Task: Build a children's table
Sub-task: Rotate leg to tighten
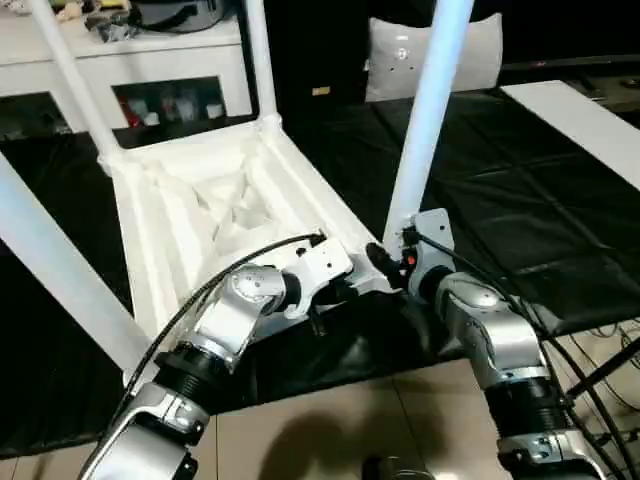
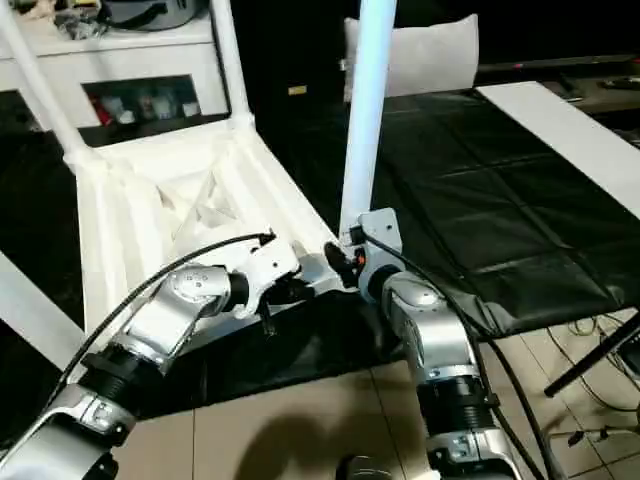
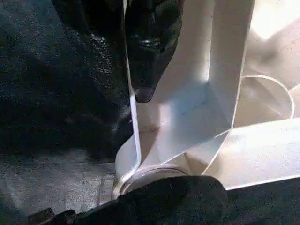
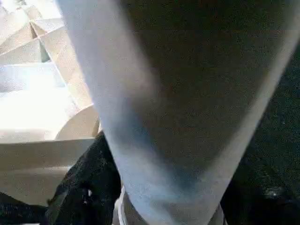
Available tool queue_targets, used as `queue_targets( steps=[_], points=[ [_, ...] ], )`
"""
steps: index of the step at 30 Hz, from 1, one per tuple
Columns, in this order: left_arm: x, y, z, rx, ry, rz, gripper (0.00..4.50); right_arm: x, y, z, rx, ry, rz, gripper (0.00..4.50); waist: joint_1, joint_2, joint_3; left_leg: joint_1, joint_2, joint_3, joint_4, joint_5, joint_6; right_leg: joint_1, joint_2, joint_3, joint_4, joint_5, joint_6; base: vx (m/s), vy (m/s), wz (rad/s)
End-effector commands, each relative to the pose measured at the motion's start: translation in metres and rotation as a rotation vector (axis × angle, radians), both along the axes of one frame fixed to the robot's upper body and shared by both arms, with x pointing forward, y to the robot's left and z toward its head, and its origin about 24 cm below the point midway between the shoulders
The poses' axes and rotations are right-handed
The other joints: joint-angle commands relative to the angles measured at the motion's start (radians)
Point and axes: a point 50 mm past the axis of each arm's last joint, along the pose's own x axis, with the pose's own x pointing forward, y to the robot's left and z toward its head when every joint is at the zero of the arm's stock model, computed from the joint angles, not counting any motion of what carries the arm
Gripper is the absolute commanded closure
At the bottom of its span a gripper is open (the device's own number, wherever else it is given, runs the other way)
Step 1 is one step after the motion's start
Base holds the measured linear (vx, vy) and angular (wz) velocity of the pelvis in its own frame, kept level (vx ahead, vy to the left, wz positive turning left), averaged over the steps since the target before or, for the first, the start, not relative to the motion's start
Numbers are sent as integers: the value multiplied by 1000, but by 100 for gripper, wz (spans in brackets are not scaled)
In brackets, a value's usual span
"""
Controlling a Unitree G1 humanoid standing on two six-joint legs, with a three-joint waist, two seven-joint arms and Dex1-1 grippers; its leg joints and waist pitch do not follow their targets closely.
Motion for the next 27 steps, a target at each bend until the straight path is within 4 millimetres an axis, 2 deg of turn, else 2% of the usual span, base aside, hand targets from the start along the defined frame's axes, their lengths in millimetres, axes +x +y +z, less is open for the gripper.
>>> queue_targets(
  steps=[1,2,3,4,5,6,7,9,10,11,12,13,14,15,16,17,18,19,20,23,25,26,27],
  points=[
    [-2,-13,14,-27,-74,-86,450,-3,8,4,4,-28,56,129,11,-10,-68,-24,4,15,-87,-245,71,62,-36,51,-54,-385,-115,55,-22,11],
    [-1,-6,13,-6,-82,-91,450,-9,2,5,4,-52,72,119,18,-15,-70,-28,2,20,-83,-199,84,64,-32,58,-45,-339,-135,55,-22,11],
    [-1,-6,13,-6,-82,-91,450,-9,2,5,4,-52,72,119,25,-14,-72,-26,1,21,-82,-180,91,62,-32,62,-40,-323,-144,58,-35,10],
    [0,-3,12,4,-86,-92,450,-12,-1,5,9,-58,80,95,33,-18,-77,-25,0,25,-79,-145,107,60,-25,71,-33,-307,-153,61,-38,9],
    [2,4,11,21,-103,-106,450,-18,-6,6,17,-69,94,89,39,-17,-77,-26,-2,29,-76,-126,115,59,-24,76,-30,-290,-161,61,-38,9],
    [2,6,11,28,-113,-115,450,-21,-8,6,18,-74,101,89,51,-15,-83,-31,-1,29,-71,-58,137,65,-26,83,-14,-222,-176,63,-25,3],
    [4,10,11,37,-126,-126,450,-26,-12,6,10,-76,109,86,62,-11,-85,-30,3,29,-69,2,158,63,-26,85,-4,-153,-195,0,0,0],
    [4,17,11,43,-153,-156,450,-34,-18,7,-14,-92,120,56,78,-14,-85,-30,-2,31,-63,55,182,62,-21,88,3,-88,-205,0,0,0],
    [4,20,11,43,-163,-178,450,-40,-19,7,21,-78,142,48,89,-13,-85,-28,-2,33,-63,59,186,62,-21,90,6,-94,-208,0,0,0],
    [4,20,11,43,-163,-178,450,-40,-19,7,21,-78,142,44,92,-15,-85,-28,-3,35,-63,55,190,64,-20,90,4,-103,-205,0,0,0],
    [3,27,10,58,-169,-205,450,-50,-23,7,25,-65,184,38,101,-10,-82,-27,1,35,-67,33,186,62,-22,90,2,-137,-202,0,0,0],
    [3,27,10,59,-168,-206,450,-51,-23,7,24,-65,186,38,108,-12,-78,-25,5,37,-70,-1,172,61,-21,92,-2,-179,-187,0,0,0],
    [4,31,10,60,-173,-203,450,-58,-25,6,8,-59,225,9,109,-13,-76,-25,5,37,-74,-22,162,61,-20,91,-5,-208,-181,0,0,0],
    [4,32,10,56,-178,-198,450,-60,-26,6,4,-58,240,2,115,-15,-73,-20,6,40,-77,-67,138,58,-20,92,-13,-264,-164,0,0,0],
    [4,33,10,55,-179,-197,450,-61,-26,6,3,-57,245,2,115,-19,-72,-21,6,40,-80,-88,128,57,-20,93,-15,-288,-158,0,0,0],
    [4,35,11,18,-177,-190,450,-67,-29,9,17,-65,262,1,117,-30,-67,-20,6,43,-86,-137,102,54,-19,97,-22,-359,-134,0,0,0],
    [3,36,11,5,-169,-193,450,-68,-30,10,18,-71,262,1,120,-27,-67,-19,5,42,-86,-146,96,54,-19,98,-22,-376,-127,0,0,0],
    [1,39,12,-17,-157,-195,423,-71,-31,13,18,-85,264,0,120,-26,-67,-21,6,41,-88,-143,89,54,-20,101,-22,-380,-119,0,0,0],
    [1,41,12,-26,-157,-192,423,-73,-31,15,17,-92,266,0,122,-24,-68,-20,7,41,-88,-136,87,53,-21,102,-22,-372,-118,0,0,0],
    [-1,45,13,-60,-154,-186,393,-78,-32,18,18,-105,276,0,121,-30,-69,-20,6,42,-87,-121,91,50,-19,105,-18,-333,-133,0,0,0],
    [-2,48,18,-127,-179,-150,380,-84,-35,20,19,-107,281,0,131,-27,-70,-19,10,42,-86,-101,95,50,-22,108,-13,-304,-146,0,0,0],
    [-2,49,20,-150,-186,-132,373,-85,-36,20,21,-101,277,0,134,-32,-71,-19,12,42,-87,-97,95,51,-22,108,-10,-292,-150,0,0,0],
    [-4,51,24,-215,-189,-85,355,-88,-38,20,19,-92,269,0,138,-29,-70,-18,11,44,-87,-98,98,49,-20,108,-10,-289,-153,0,0,0]
  ],
)
